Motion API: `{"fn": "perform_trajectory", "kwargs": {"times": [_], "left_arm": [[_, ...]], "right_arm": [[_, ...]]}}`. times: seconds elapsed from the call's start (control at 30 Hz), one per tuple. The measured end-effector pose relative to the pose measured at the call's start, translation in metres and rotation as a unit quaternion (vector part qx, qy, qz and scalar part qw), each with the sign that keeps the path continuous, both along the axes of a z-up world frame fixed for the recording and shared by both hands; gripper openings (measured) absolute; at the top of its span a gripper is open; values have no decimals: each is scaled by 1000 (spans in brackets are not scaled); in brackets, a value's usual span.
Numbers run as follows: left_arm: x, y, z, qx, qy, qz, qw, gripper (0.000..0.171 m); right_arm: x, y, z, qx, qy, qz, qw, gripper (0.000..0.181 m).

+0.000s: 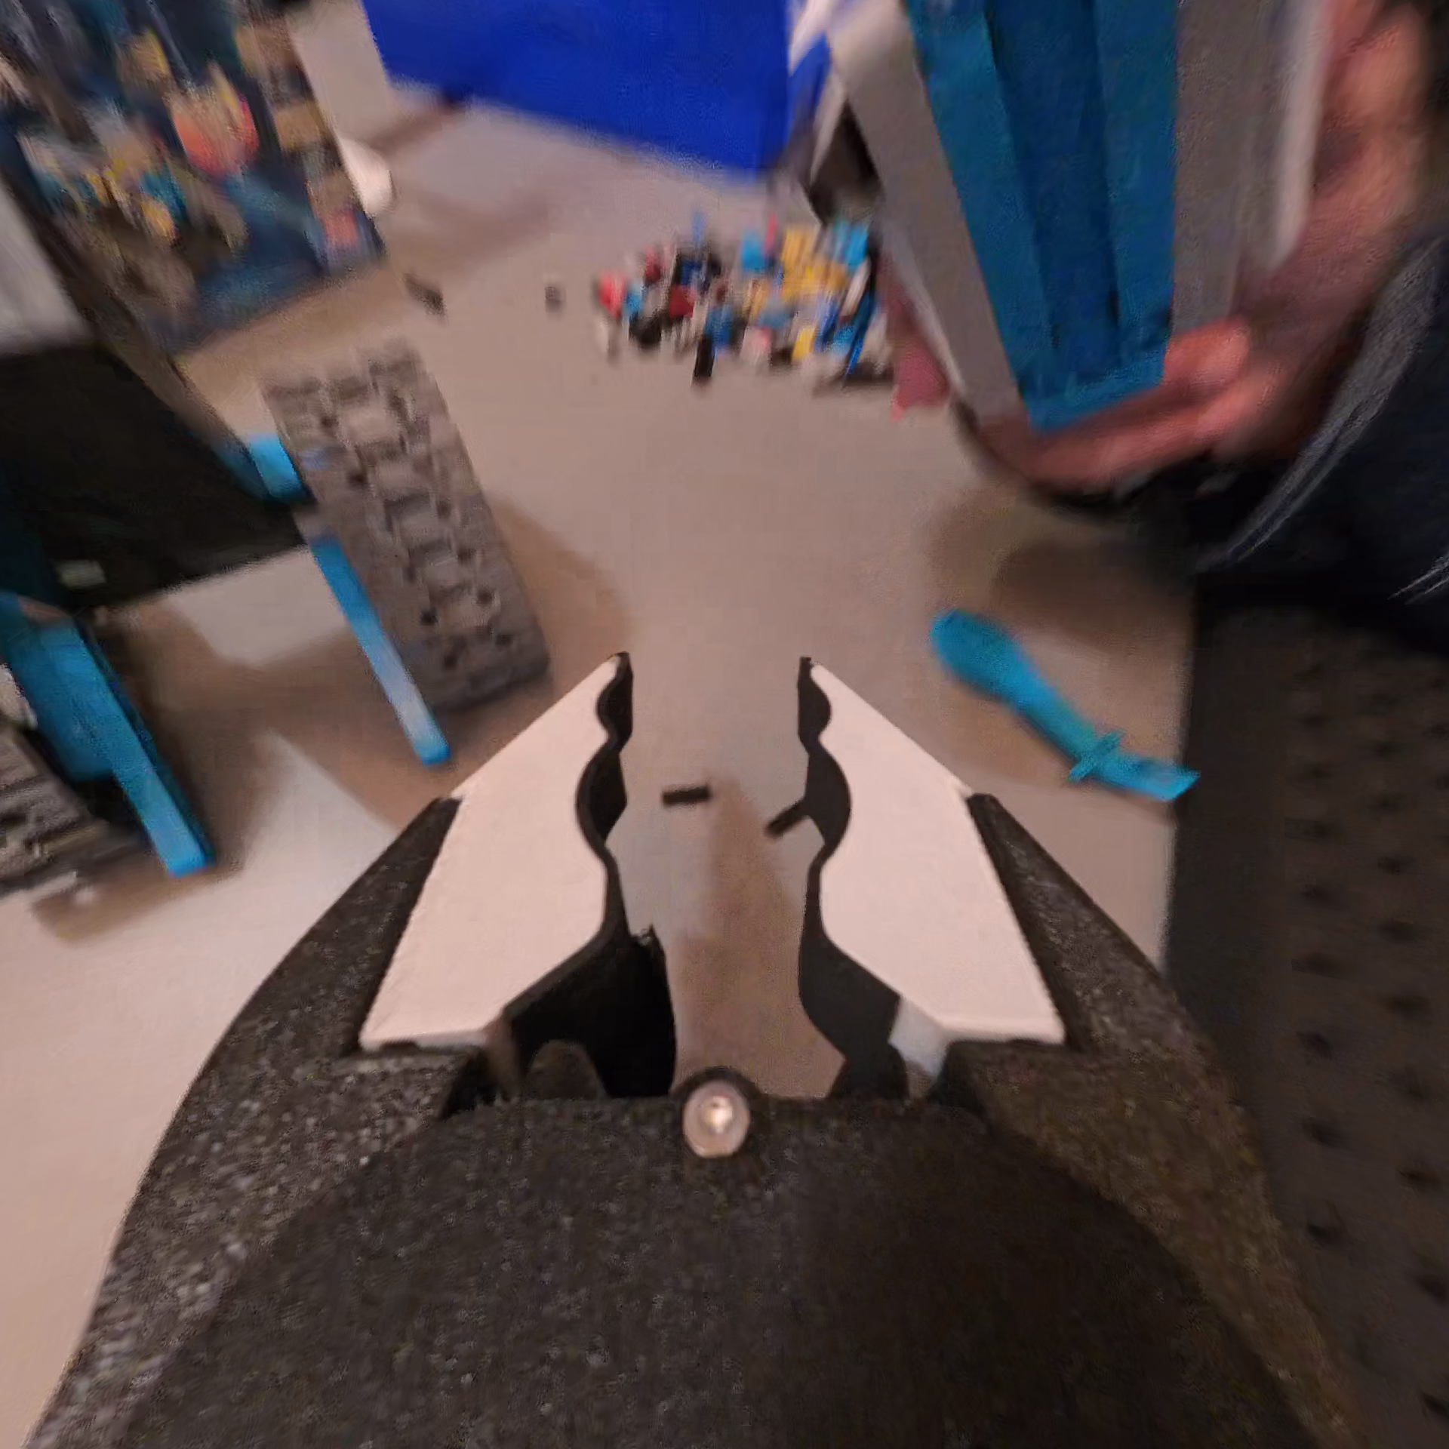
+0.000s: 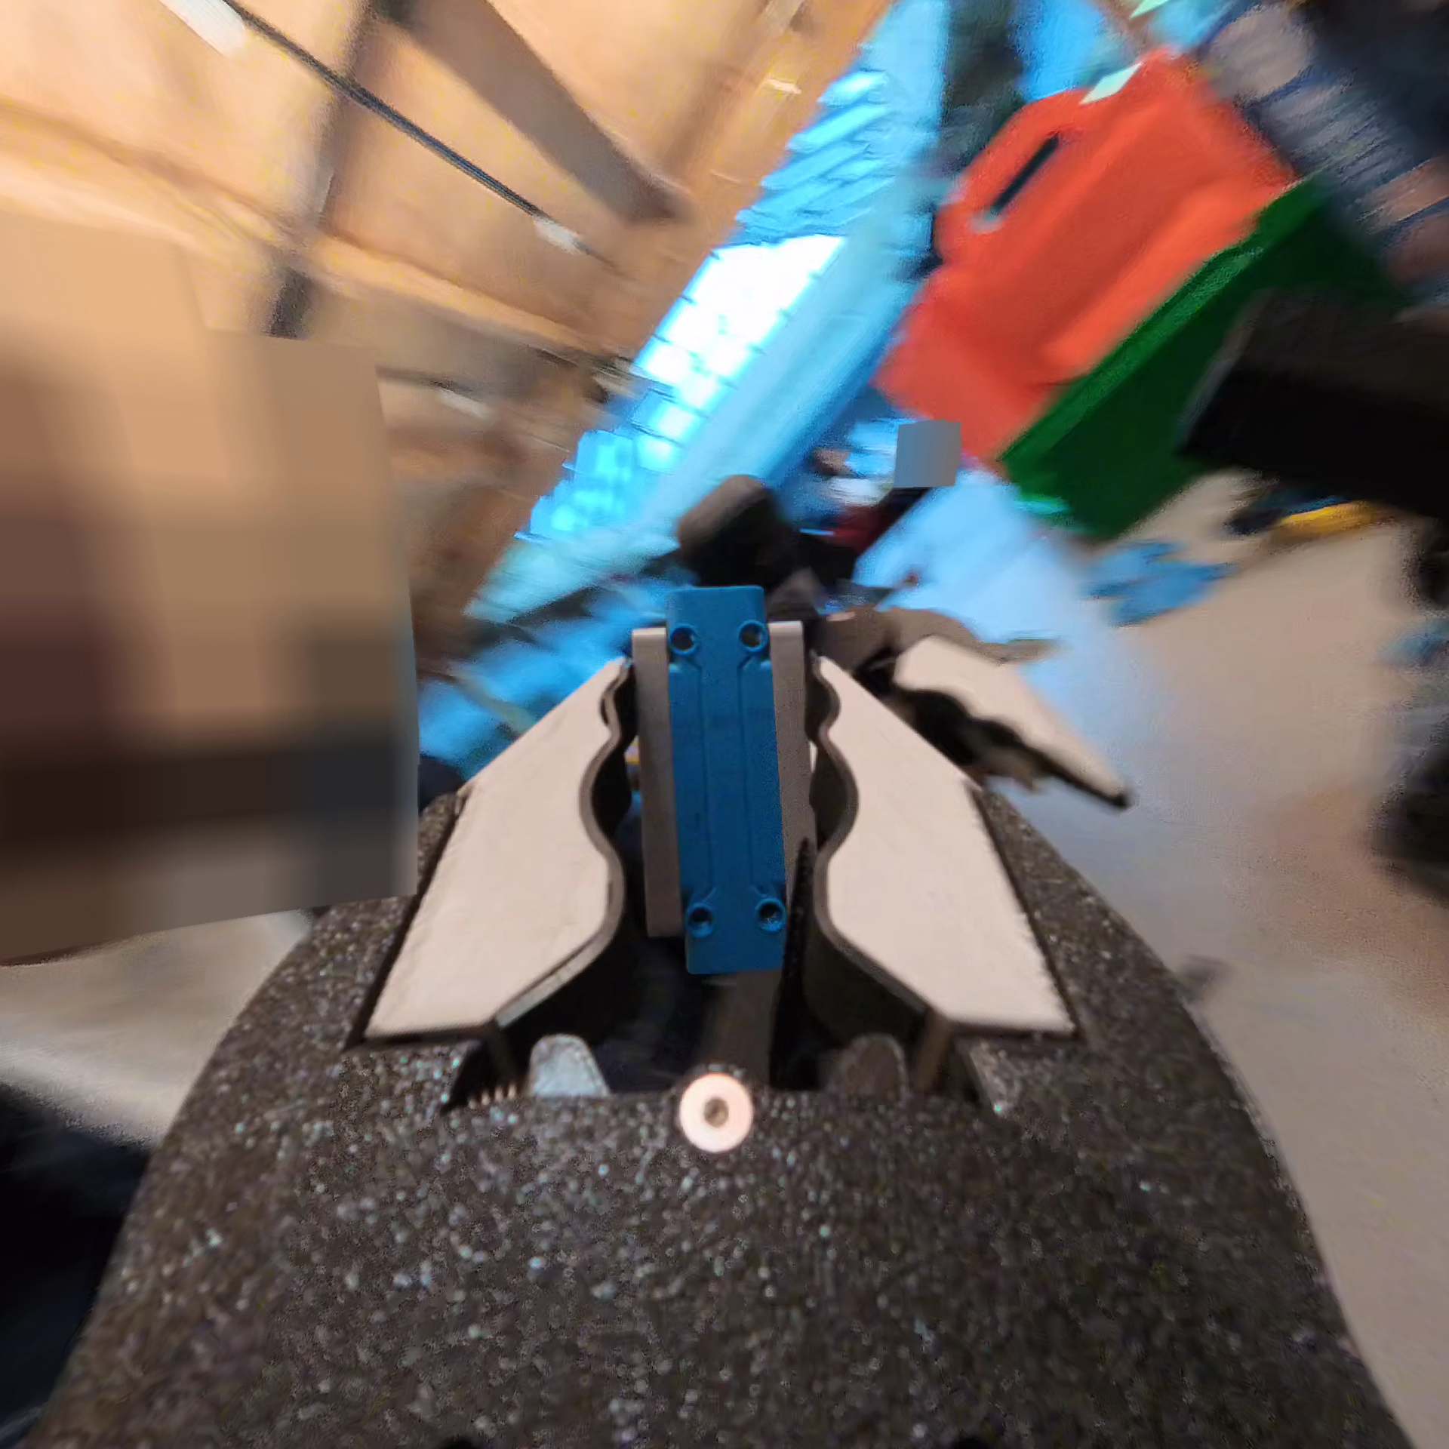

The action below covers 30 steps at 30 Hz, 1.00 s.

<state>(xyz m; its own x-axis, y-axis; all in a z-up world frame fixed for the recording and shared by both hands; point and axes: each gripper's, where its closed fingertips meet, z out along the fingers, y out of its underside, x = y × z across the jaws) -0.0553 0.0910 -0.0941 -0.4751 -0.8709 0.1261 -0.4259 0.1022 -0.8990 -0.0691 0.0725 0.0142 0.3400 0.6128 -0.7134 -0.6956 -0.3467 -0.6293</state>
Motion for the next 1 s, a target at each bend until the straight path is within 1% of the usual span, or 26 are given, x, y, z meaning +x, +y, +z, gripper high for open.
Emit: {"fn": "perform_trajectory", "kwargs": {"times": [0.03,0.07,0.1,0.13,0.17,0.23,0.27,0.33,0.4,0.43,0.5,0.57,0.6,0.63,0.7,0.73,0.77,0.8,0.87,0.97,1.0], "left_arm": [[-3,-6,23,-51,-37,-19,998,45],[-10,-13,45,-109,-70,-46,991,46],[-17,-18,64,-162,-93,-71,980,45],[-23,-21,76,-201,-106,-90,970,45],[-28,-24,84,-224,-113,-107,962,45],[-34,-29,92,-237,-124,-129,955,44],[-37,-31,97,-246,-132,-137,950,45],[-42,-33,104,-262,-143,-151,942,31],[-45,-31,109,-274,-154,-156,936,30],[-47,-32,111,-281,-154,-164,933,29],[-51,-39,105,-270,-139,-186,934,19],[-53,-43,104,-259,-141,-194,936,14],[-54,-42,103,-263,-135,-197,935,9],[-51,-37,102,-276,-121,-190,935,7],[-41,-26,87,-290,-73,-163,940,6],[-36,-22,76,-283,-48,-149,946,5],[-33,-19,66,-272,-28,-134,953,6],[-30,-17,60,-267,-13,-127,955,6],[-28,-17,56,-274,1,-124,954,6],[-29,-18,56,-267,-4,-123,956,6],[-29,-18,57,-268,-4,-124,955,6]], "right_arm": [[-4,-7,6,2,67,57,996,41],[-11,-13,7,-4,112,114,987,41],[-18,-17,9,-5,134,147,980,41],[-24,-17,9,-1,135,154,979,41],[-32,-18,11,2,129,165,978,41],[-46,-23,15,6,125,204,971,41],[-48,-23,17,9,132,209,969,41],[-51,-19,8,-12,113,202,973,41],[-52,-14,-3,-36,93,190,977,41],[-52,-13,-5,-41,89,188,977,41],[-53,-14,-3,-37,94,193,976,40],[-55,-15,-4,-38,86,198,976,41],[-51,-14,-1,-32,87,185,978,39],[-44,-8,-4,-35,67,152,985,38],[-20,4,-18,-45,-34,43,997,37],[-9,5,-23,-43,-93,0,995,35],[-3,3,-25,-36,-142,-28,989,32],[0,2,-26,-32,-173,-43,984,29],[-3,4,-37,-52,-204,-38,977,22],[-19,4,-47,-70,-202,6,977,17],[-21,4,-50,-71,-213,7,974,9]]}}
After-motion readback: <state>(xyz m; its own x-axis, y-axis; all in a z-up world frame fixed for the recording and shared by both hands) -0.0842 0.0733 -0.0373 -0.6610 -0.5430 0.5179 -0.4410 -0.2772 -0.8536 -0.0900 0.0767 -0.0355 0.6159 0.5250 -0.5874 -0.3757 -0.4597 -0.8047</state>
